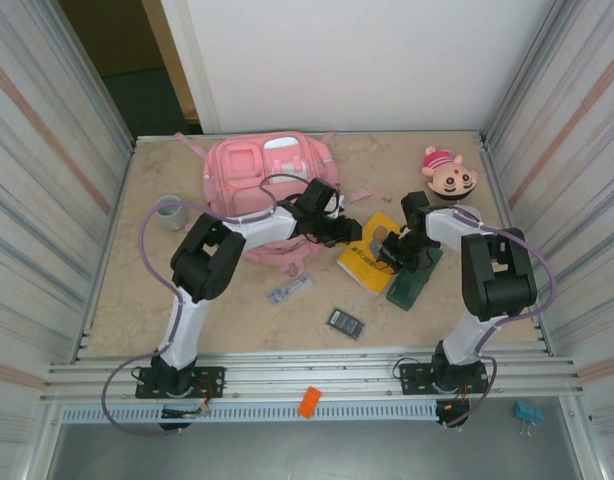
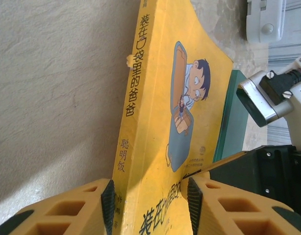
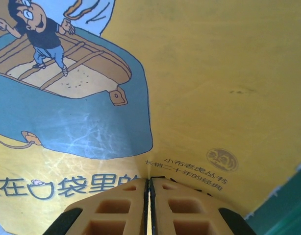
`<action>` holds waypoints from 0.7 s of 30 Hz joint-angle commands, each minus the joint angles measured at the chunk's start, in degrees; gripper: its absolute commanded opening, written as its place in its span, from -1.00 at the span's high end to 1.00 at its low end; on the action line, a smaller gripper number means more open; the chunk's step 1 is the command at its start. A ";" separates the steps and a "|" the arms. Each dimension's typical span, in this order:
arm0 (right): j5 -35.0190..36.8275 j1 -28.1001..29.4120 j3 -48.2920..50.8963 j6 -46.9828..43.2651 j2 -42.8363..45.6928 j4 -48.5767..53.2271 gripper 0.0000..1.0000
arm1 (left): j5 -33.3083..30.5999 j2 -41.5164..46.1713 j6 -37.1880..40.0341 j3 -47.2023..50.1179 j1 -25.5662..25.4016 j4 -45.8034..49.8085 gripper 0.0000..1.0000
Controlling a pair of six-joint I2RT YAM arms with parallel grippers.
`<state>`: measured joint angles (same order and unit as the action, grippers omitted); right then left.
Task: Pack books, pencil case, and school supplies into a backpack
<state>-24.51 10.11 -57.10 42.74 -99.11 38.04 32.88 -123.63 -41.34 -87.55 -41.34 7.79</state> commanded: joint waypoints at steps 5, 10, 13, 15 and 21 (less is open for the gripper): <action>-0.06 1.14 1.72 -1.63 -3.47 -2.05 0.77 | 15.28 6.56 -0.95 3.96 -3.41 -1.45 0.11; -1.76 1.49 3.01 -1.69 -2.47 -3.32 0.77 | 16.86 9.19 -4.30 8.70 -2.44 -8.12 0.12; -3.40 2.51 2.66 -0.98 -2.05 -5.36 0.77 | 15.54 9.79 -4.15 8.71 -1.71 -6.52 0.13; -4.04 3.58 1.69 -0.34 -2.37 -6.33 0.76 | 13.17 9.99 -2.95 8.52 -1.46 -3.73 0.13; -4.97 5.27 -1.06 2.15 -3.93 -8.32 0.73 | 4.12 9.48 0.04 8.37 -1.06 5.11 0.22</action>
<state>-27.35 12.93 -57.45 43.31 -99.70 36.42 36.64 -117.40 -43.51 -78.70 -40.82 7.73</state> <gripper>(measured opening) 0.127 0.407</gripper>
